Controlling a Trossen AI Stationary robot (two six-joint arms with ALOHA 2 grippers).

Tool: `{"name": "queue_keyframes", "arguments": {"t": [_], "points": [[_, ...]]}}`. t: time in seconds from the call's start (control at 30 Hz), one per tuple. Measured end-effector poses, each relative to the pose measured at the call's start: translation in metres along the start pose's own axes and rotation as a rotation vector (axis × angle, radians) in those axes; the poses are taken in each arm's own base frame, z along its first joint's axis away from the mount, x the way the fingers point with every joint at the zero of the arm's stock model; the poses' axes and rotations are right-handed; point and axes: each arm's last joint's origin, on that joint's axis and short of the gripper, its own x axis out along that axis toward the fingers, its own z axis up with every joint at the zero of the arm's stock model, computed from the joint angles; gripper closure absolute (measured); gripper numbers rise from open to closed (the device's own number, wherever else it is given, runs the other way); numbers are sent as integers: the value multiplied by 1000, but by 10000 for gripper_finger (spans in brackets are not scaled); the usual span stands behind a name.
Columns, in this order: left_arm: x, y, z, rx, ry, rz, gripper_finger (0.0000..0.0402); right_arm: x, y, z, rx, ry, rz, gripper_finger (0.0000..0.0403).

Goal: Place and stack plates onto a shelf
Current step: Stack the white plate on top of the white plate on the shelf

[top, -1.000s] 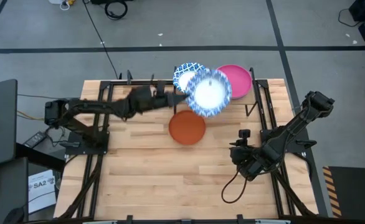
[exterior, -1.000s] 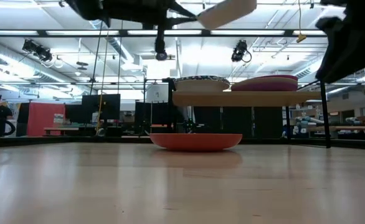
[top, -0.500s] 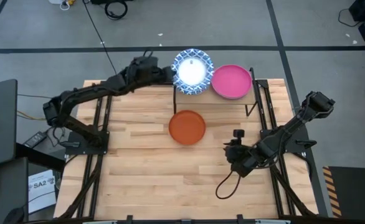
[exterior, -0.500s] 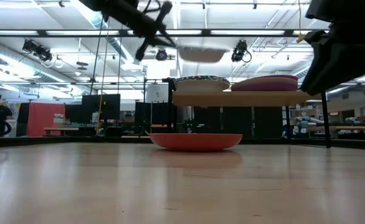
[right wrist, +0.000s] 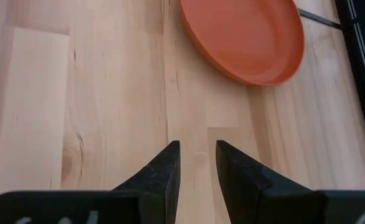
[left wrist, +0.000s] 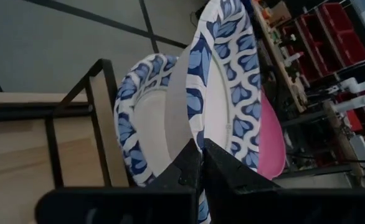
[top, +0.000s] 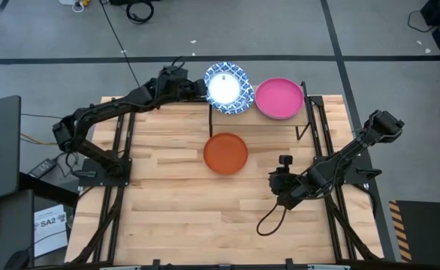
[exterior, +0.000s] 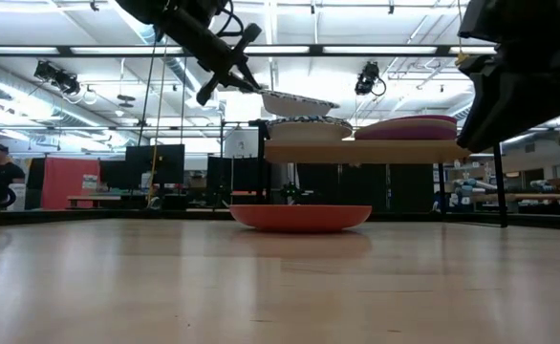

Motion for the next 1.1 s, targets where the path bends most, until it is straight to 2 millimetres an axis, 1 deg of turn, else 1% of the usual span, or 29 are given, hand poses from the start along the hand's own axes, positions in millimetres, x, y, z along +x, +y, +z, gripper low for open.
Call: {"name": "queue_keyframes", "arguments": {"t": [0.13, 0.3, 0.43, 0.53, 0.7, 1.1], "points": [[0, 0, -1, 1, 5, 4, 387, 1, -1, 1, 6, 1, -2, 294], [3, -1, -7, 5, 16, 16, 387, 2, -2, 1, 10, 3, -6, 294], [13, -1, -14, -16, 26, 11, 387, 2, -2, 1, 14, -1, -1, 294], [20, 0, -14, -19, 10, 3, 387, 2, -1, 1, 14, 1, 3, 294], [22, 3, -13, -18, -1, 22, 385, 2, -1, 1, 13, 2, 7, 294], [23, 3, -14, -15, -6, 32, 354, 2, -1, 2, -7, -3, 9, 294]]}}
